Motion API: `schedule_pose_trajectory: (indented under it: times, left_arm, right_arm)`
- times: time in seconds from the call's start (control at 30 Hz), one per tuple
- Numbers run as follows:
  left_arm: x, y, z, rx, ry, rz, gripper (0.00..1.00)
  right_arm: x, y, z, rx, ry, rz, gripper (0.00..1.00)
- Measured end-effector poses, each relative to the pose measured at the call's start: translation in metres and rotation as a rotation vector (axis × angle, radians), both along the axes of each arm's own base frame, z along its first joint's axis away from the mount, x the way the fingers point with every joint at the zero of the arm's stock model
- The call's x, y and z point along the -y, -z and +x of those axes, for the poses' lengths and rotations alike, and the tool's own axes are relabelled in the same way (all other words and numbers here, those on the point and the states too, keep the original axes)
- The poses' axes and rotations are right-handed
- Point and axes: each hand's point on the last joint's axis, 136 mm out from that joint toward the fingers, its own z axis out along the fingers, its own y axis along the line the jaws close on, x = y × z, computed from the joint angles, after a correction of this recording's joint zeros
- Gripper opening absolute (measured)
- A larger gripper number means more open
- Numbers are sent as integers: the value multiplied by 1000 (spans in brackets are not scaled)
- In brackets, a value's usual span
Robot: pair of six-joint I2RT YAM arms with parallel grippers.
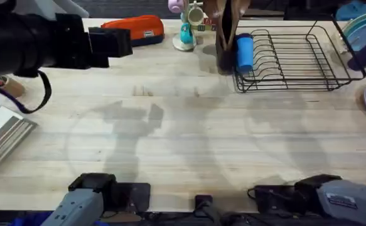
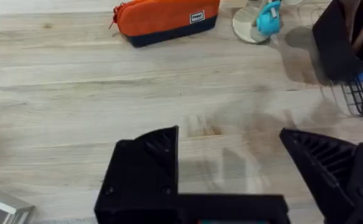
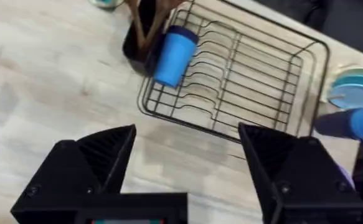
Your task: Pick up the cup on the table and put them onto the rack.
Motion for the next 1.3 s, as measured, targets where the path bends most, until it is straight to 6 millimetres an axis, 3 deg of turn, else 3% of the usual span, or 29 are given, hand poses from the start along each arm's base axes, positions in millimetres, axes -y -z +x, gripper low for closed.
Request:
schedule_pose_trajectory:
  times: [0.13,0.23,0.37,0.6,0.87,1.07,1.3]
  left_arm:
    - [0,0,0,0,0,0,993]
    - [0,0,0,0,0,0,993]
    - [0,0,0,0,0,0,993]
    - [0,0,0,0,0,0,993]
    - [0,0,0,0,0,0,993]
    - [0,0,0,0,0,0,993]
    - [0,0,0,0,0,0,993]
  right_arm:
    - [10,11,-18,-9,20,-24,997]
    - [24,41,-35,-50,57,-42,997]
    - [39,60,-47,-56,109,-41,995]
    - [61,73,-61,-13,221,-7,995]
    - [78,93,-47,40,311,55,997]
    - [78,103,-25,86,342,155,996]
    - [74,110,-17,69,351,205,996]
